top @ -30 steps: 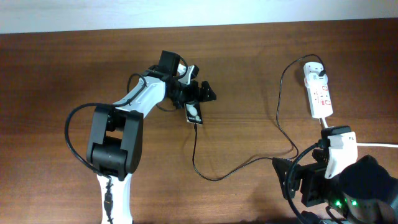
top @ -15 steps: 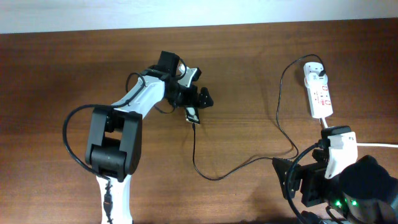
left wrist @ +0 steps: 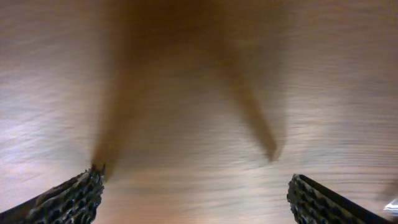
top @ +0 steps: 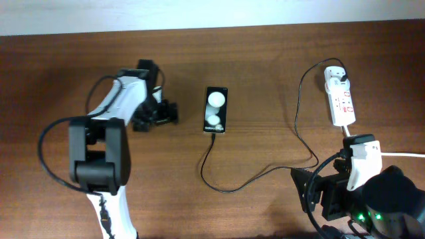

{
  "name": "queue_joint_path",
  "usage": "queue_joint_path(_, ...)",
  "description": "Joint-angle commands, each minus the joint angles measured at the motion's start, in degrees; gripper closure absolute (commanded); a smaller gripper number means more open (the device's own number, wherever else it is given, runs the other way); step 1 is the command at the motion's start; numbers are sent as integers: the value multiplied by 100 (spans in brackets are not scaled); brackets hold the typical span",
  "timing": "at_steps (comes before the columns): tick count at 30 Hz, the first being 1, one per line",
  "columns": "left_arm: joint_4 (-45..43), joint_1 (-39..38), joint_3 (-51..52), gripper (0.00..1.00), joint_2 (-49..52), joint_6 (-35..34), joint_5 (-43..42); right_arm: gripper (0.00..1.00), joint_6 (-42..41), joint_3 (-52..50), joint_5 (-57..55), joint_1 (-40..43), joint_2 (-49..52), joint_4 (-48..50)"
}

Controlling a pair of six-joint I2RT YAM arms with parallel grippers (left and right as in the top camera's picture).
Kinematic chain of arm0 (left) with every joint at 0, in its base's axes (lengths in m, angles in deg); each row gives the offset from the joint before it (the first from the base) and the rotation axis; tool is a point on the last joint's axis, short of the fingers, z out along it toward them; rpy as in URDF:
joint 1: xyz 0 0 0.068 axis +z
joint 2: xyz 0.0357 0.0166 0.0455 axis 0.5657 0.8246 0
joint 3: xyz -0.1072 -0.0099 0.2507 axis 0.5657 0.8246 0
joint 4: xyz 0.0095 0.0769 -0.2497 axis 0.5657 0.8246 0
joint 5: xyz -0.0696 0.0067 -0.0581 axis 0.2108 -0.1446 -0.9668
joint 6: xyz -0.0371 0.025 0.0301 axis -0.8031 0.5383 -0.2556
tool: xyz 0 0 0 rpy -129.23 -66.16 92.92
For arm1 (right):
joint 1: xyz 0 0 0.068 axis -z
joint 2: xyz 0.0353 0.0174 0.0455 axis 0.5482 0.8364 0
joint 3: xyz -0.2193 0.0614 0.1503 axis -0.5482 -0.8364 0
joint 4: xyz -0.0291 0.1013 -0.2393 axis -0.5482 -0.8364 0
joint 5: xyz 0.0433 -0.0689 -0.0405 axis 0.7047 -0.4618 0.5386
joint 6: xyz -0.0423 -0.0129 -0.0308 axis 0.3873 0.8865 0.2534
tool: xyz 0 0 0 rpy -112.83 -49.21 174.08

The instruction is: Plug charger to phone and switch on socket

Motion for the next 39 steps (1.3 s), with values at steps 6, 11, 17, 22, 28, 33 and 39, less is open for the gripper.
queue_joint_path(6, 590, 227, 79, 1, -4566, 96, 291, 1, -20, 33, -94, -11, 4, 577)
queue_joint_path(11, 1196, 227, 79, 1, -6889, 221, 1416, 1, -20, 33, -221, -11, 4, 586)
queue_joint_path(17, 2883, 212, 94, 1, -8000, 221, 1484, 1, -20, 33, -216, -11, 28, 870)
queue_joint_path(22, 3611, 216, 101, 1, -9082, 179, 1484, 1, -20, 33, -227, -11, 417, 1113)
queue_joint_path(28, 3613, 216, 94, 1, -11108, 179, 1484, 7, -938, 33, -581, -11, 2153, 1117)
queue_joint_path(33, 3615, 219, 94, 1, -11383, 179, 1484, 1, -1574, 33, -203, 127, 3075, 1093)
queue_joint_path(39, 3611, 409, 94, 1, -11525, 179, 1484, 1, -1572, 33, 310, 1220, 3075, 793)
